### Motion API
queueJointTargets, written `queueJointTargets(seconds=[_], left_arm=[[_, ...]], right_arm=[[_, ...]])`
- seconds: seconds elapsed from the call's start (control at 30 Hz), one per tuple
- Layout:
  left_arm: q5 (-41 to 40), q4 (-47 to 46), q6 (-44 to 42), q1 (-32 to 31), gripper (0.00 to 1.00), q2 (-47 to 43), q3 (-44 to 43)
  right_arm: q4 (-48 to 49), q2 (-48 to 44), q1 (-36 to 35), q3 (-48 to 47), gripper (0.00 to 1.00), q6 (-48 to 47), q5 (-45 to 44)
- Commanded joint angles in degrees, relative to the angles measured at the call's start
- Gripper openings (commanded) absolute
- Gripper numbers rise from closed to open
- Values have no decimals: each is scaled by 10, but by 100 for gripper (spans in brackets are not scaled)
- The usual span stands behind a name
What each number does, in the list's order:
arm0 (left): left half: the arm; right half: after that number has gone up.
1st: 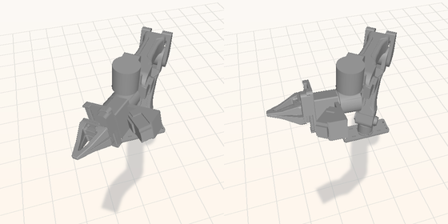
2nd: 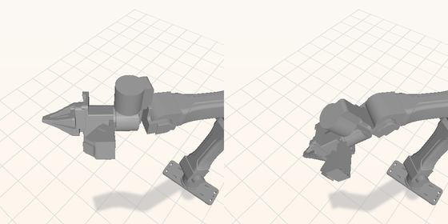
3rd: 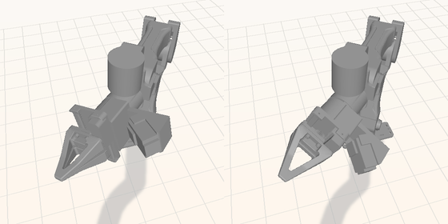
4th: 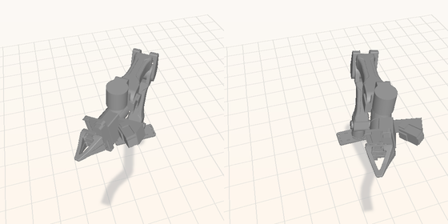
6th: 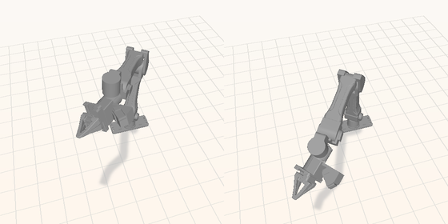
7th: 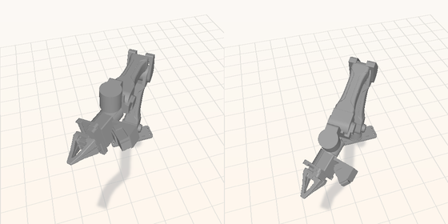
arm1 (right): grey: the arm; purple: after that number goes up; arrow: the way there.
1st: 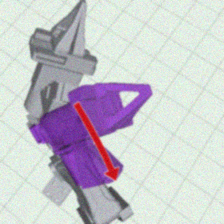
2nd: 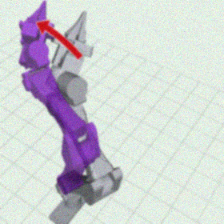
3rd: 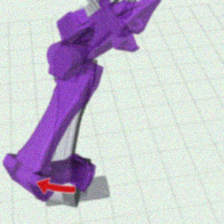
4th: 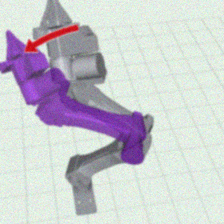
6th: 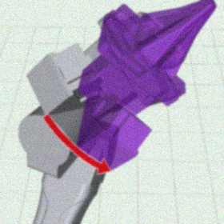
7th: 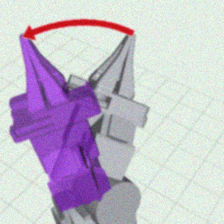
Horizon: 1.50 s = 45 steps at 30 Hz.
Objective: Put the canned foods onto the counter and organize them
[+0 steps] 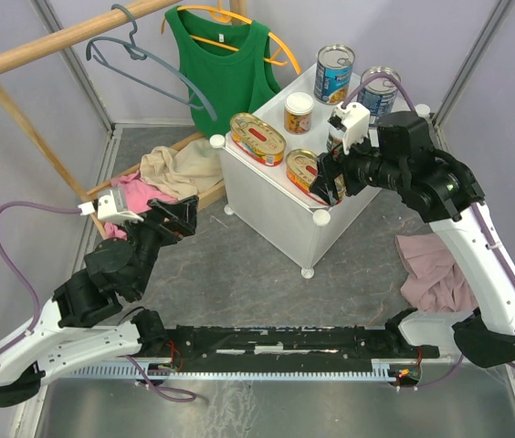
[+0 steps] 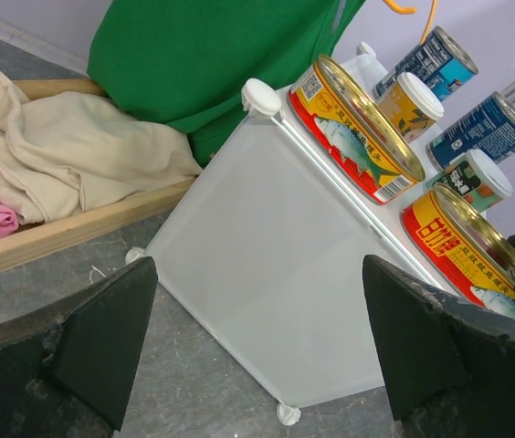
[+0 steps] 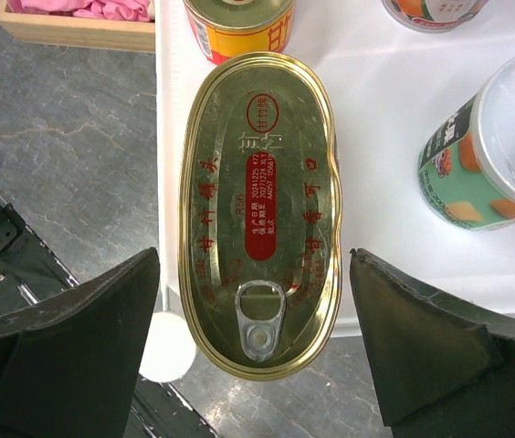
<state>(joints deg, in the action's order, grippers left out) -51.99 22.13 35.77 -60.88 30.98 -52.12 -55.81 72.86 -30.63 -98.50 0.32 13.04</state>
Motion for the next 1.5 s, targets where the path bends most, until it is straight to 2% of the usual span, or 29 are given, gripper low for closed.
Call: queueJointTargets(seconds=[0.0,0.13,0.23,0.43,0.67,0.83,1.27,1.47], left_arm=[[0,-29,-10,-2,99,9,-18],[3,-30,-11,-1,99,12,-22],[6,-29,-11,-1,99,13,-23],[20,-27,-12,-1,99,22,-30],[47,-32,-15,-2,99,50,-35],[56,-36,-22,-1,99,61,-34],[82,-54,-44,-1,99,93,-21],[84,-61,-55,-1,99,103,-18]], right_arm=[[11,-24,2,-31,92,6,-10],[19,-45,2,-27,92,17,-21],[39,-71,2,-7,92,35,-62],[99,-154,2,94,100,78,-256],[104,-211,2,195,99,148,-473],[81,-253,2,262,99,200,-567],[-76,-282,2,380,99,436,-672],[-91,-299,2,406,99,458,-700]])
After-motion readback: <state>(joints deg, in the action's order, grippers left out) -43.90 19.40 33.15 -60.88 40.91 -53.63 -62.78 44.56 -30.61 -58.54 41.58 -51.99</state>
